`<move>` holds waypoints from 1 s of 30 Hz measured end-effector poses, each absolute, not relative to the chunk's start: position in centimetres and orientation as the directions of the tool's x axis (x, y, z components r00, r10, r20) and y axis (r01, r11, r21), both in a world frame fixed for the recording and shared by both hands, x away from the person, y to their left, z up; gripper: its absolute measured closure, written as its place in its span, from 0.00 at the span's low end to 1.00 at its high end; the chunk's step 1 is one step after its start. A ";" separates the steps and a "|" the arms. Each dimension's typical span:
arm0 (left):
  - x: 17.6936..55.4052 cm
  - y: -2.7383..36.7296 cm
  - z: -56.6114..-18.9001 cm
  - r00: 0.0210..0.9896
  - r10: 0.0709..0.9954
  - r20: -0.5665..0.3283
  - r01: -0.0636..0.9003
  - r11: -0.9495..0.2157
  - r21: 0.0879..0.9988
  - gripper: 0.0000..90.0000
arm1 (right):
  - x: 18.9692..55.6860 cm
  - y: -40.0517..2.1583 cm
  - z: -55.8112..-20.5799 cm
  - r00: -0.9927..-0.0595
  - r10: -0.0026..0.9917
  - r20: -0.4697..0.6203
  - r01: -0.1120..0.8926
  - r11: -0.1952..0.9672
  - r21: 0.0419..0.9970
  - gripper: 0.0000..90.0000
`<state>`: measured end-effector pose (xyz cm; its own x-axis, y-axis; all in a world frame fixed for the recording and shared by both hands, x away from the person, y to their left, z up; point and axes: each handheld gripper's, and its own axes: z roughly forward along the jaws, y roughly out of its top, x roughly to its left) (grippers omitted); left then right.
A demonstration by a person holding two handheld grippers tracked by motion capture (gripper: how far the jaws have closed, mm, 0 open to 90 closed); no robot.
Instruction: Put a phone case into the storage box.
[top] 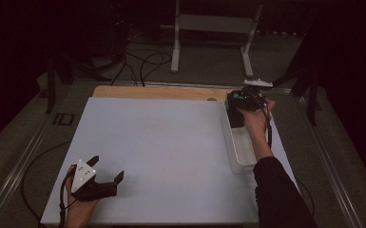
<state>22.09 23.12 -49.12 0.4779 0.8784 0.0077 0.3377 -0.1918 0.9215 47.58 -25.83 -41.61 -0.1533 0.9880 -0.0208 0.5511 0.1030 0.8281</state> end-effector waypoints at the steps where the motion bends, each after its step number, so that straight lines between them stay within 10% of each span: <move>1: 22.1 23.1 -49.1 0.477 0.879 0.007 0.339 -0.191 0.921 0.00 | 47.6 -25.8 -41.7 -0.156 0.987 -0.028 0.551 0.111 0.827 0.15; 30: 22.0 23.1 -49.1 0.479 0.878 0.003 0.339 -0.188 0.922 0.00 | 49.2 -25.9 -42.9 -0.174 0.985 0.009 0.566 0.093 0.819 0.09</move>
<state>22.04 23.15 -49.11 0.4785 0.8781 0.0032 0.3394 -0.1883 0.9216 49.18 -25.86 -42.90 -0.1739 0.9847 0.0086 0.5656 0.0927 0.8194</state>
